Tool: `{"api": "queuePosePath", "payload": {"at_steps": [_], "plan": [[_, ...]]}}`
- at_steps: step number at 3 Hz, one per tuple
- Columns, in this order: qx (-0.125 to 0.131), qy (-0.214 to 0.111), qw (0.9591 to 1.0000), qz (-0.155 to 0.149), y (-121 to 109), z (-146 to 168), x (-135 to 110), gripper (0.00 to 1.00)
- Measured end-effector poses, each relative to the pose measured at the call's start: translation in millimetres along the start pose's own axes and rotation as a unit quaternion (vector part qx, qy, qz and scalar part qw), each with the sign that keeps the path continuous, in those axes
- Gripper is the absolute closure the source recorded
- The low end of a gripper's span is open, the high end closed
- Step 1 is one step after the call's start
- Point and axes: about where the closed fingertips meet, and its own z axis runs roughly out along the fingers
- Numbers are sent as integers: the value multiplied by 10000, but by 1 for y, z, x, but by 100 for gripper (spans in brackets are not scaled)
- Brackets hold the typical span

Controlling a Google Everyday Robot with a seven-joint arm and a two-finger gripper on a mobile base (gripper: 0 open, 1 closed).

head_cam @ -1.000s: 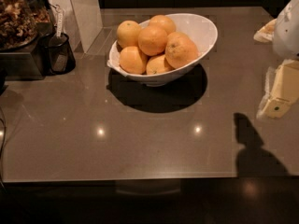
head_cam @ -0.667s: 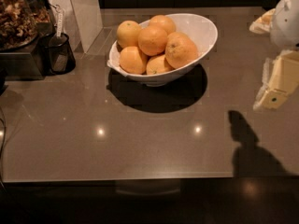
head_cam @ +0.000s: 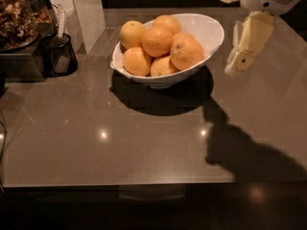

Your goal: Pick orange from white bowl

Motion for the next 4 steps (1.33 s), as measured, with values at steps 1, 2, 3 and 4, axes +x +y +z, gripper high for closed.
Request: {"api": "queuePosePath", "payload": {"at_steps": [1, 2, 3, 4], "plan": [[102, -57, 9999, -23, -5, -4, -5, 0], [80, -133, 9999, 66, -9, 1, -4, 0], [10, -411, 9990, 169, -31, 20, -14, 0], [-151, -625, 9977, 221, -51, 46, -26, 0]]}}
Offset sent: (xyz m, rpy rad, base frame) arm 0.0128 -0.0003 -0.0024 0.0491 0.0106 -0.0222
